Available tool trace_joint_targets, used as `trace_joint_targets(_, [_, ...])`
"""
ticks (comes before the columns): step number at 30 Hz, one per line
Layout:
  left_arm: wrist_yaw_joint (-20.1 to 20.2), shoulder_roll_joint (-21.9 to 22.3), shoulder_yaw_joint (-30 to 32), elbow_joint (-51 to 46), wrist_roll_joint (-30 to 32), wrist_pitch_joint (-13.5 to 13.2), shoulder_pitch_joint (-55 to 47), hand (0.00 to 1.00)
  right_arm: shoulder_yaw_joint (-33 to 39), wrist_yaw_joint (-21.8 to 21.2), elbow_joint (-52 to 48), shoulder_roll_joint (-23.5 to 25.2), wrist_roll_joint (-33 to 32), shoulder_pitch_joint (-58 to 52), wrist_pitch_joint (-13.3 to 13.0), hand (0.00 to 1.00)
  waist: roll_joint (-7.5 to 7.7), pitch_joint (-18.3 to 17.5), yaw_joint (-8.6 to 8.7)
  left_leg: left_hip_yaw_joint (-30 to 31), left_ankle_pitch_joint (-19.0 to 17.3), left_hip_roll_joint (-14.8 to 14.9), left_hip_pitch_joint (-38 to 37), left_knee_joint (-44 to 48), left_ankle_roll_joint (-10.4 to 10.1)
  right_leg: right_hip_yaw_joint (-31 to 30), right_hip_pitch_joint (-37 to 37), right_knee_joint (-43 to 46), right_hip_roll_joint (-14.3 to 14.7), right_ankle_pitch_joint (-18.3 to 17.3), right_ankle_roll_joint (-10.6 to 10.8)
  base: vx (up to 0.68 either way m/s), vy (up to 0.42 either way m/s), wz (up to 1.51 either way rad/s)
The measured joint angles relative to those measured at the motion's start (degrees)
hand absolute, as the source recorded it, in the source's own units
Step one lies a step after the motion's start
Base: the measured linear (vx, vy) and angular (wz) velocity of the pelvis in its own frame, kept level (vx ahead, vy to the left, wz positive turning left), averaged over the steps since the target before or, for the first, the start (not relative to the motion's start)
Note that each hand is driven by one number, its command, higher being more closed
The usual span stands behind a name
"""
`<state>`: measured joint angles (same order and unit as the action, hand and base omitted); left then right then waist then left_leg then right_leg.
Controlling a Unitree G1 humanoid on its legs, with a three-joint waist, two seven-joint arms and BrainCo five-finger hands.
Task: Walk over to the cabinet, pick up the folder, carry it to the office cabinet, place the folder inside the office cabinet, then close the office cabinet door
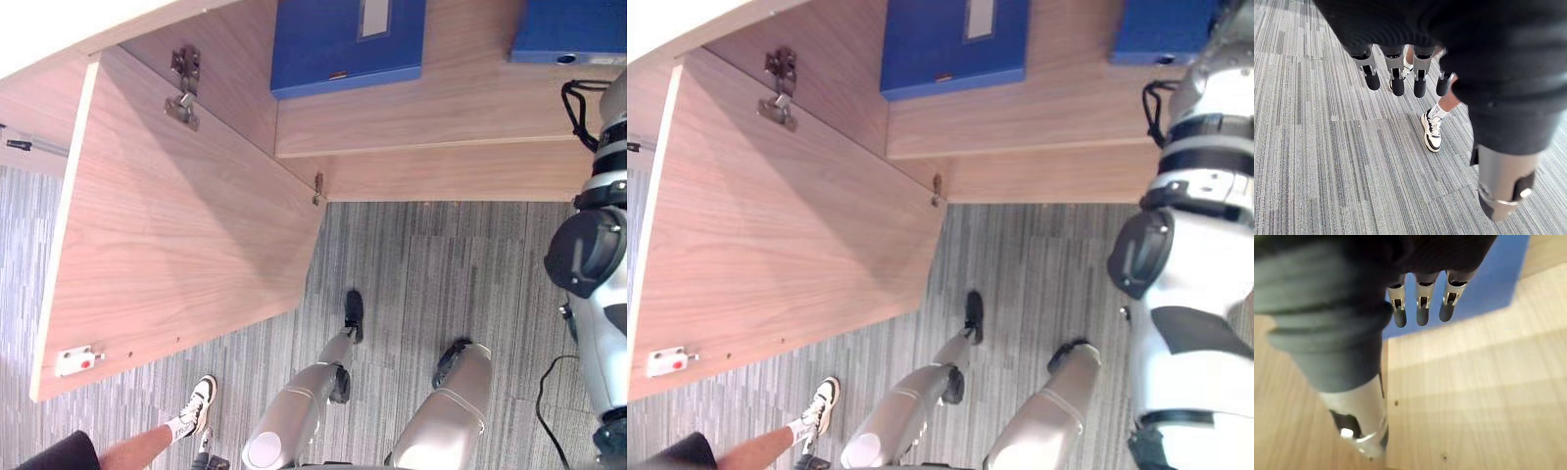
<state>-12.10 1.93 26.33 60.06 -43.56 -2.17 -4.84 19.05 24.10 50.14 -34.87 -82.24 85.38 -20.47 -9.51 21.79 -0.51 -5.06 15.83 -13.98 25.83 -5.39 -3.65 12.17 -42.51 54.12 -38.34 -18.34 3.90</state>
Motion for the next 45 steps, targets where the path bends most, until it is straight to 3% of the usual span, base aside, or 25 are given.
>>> trace_joint_targets(2, [0.0,-0.1,0.1,-0.1,0.0,0.0,0.3,0.0,0.1,0.4,0.1,0.1,0.1,-1.1,0.8,0.0,-0.02,0.0,0.17,-0.2,0.0,0.0,-0.1,0.0,0.0,0.0,0.1,-0.4,0.1,0.0,0.0,-0.02,-0.075,-0.07])
trace_joint_targets(5, [0.0,-0.3,0.2,-0.1,0.1,0.0,0.4,0.0,-0.5,0.3,3.2,0.1,0.2,-1.6,4.3,0.0,-0.08,-0.1,0.54,-0.3,0.2,0.0,-0.8,0.0,0.2,0.0,1.0,-0.9,0.2,0.0,0.0,-0.02,-0.08,-0.07])
trace_joint_targets(6, [0.1,-0.5,0.6,-0.1,0.1,0.0,0.7,0.0,-2.2,0.1,6.1,0.0,2.1,-1.6,7.8,0.0,-0.2,-0.2,0.64,-0.4,-0.1,0.2,-1.1,0.0,-0.1,0.0,1.5,-1.4,0.5,0.0,0.0,-0.03,-0.091,-0.1])
trace_joint_targets(7, [0.1,-0.8,0.7,-0.1,0.1,0.0,0.9,0.0,-4.0,-0.2,7.3,-0.2,3.7,-1.6,9.4,0.0,-0.2,-0.2,0.65,-0.5,-0.3,0.3,-1.1,0.0,-0.3,0.0,1.5,-1.6,0.6,0.0,0.1,-0.04,-0.092,-0.14])
trace_joint_targets(9, [0.6,-1.5,1.2,-0.1,0.3,0.0,1.9,0.0,-12.6,-3.3,12.5,-1.2,10.8,-1.6,16.9,0.0,-0.32,-0.3,0.66,-1.1,-0.3,0.6,-0.9,0.0,-0.3,0.0,1.6,-2.7,1.1,0.4,0.6,-0.05,-0.075,-0.16])
trace_joint_targets(11, [1.2,-2.0,1.6,-1.1,0.3,0.0,2.3,0.0,-19.6,-4.8,16.0,-1.8,15.5,-1.6,20.5,0.0,-0.34,-0.3,0.65,-1.4,-0.3,0.8,-0.9,0.0,-0.3,0.0,1.7,-3.4,1.4,0.5,0.9,-0.04,-0.059,-0.11])
trace_joint_targets(13, [2.5,-3.0,1.6,-2.5,0.3,-0.1,2.4,0.0,-31.1,-8.2,21.5,-2.7,24.0,-1.0,25.4,0.0,-0.35,-0.3,0.64,-1.7,-0.4,0.8,-0.9,0.0,-0.2,0.0,1.8,-3.8,1.5,0.8,1.4,-0.05,-0.065,-0.06])
trace_joint_targets(15, [2.9,-3.8,1.6,-2.5,0.5,-0.1,2.4,0.0,-39.3,-10.4,25.0,-3.0,30.0,0.0,27.9,0.0,-0.35,-0.3,0.59,-1.8,-0.5,0.7,-0.9,0.0,0.0,0.0,1.9,-4.0,1.4,0.8,1.4,-0.04,-0.065,-0.01])
trace_joint_targets(19, [3.8,-4.1,1.6,-2.7,0.6,-0.1,2.4,0.0,-48.6,-13.6,27.1,-3.7,40.4,0.8,29.1,0.0,-0.36,-0.3,0.47,-1.9,-0.5,0.6,-0.9,0.0,0.4,0.0,1.9,-4.0,1.3,0.8,1.4,-0.02,-0.069,0.01])
trace_joint_targets(26, [4.9,-4.1,0.0,-2.7,1.1,-0.5,2.4,0.0,-49.7,-18.4,26.8,-5.0,57.4,-3.9,29.5,0.0,-0.5,-0.4,0.16,-0.8,0.5,1.4,-2.4,0.3,1.0,0.6,4.9,-5.3,2.7,0.8,1.5,0.0,-0.079,0.01])
trace_joint_targets(29, [5.2,-3.7,-0.7,-2.7,1.1,-0.6,2.8,0.0,-46.9,-19.4,25.0,-2.0,62.2,-9.8,29.4,0.0,-0.54,-0.4,-0.22,-1.9,-0.7,3.4,-3.3,0.3,0.0,2.0,7.4,-9.3,5.1,1.9,3.2,-0.02,-0.086,-0.37])
trace_joint_targets(32, [5.6,-3.2,-0.2,-3.3,1.2,-0.6,4.6,0.0,-41.4,-19.4,22.5,3.5,65.4,-19.2,28.6,0.0,-0.46,-0.3,-0.26,-4.7,-2.6,5.5,-5.6,1.5,1.6,2.3,11.8,-14.3,7.9,4.3,3.9,-0.02,-0.017,-0.57])
trace_joint_targets(35, [6.3,-3.0,0.7,-4.4,1.8,-1.1,7.1,0.0,-30.7,-18.6,18.6,10.4,69.4,-31.1,28.1,0.0,-0.29,-0.3,-0.34,-5.7,-6.1,7.4,-7.5,6.2,2.7,3.6,18.2,-19.5,10.4,6.8,3.9,0.0,0.029,-0.34])
trace_joint_targets(38, [6.3,-1.6,1.7,-5.1,4.3,-1.7,9.2,0.0,-14.9,-17.4,14.7,19.7,69.9,-45.6,27.3,0.0,0.04,-0.3,-0.49,-7.6,-10.5,9.6,-10.4,11.0,3.8,6.0,26.1,-24.4,12.1,8.3,3.9,0.02,0.023,-0.19])
trace_joint_targets(41, [4.6,-0.1,2.9,-5.1,5.5,-2.5,7.9,0.0,1.2,-17.0,13.1,29.7,64.4,-62.0,26.2,0.0,1.83,-3.3,-0.89,-8.8,-13.4,11.4,-13.2,12.8,4.1,7.3,31.8,-29.5,14.3,9.5,3.7,0.05,0.005,-0.22])
trace_joint_targets(45, [2.5,0.0,4.2,-3.6,5.5,-4.8,4.3,0.0,16.7,-17.7,10.9,35.8,60.2,-75.7,22.9,0.0,4.91,-7.3,-0.21,-10.3,-12.3,12.4,-18.7,7.9,2.6,8.4,37.2,-35.3,16.5,11.0,4.0,0.12,-0.022,-0.16])
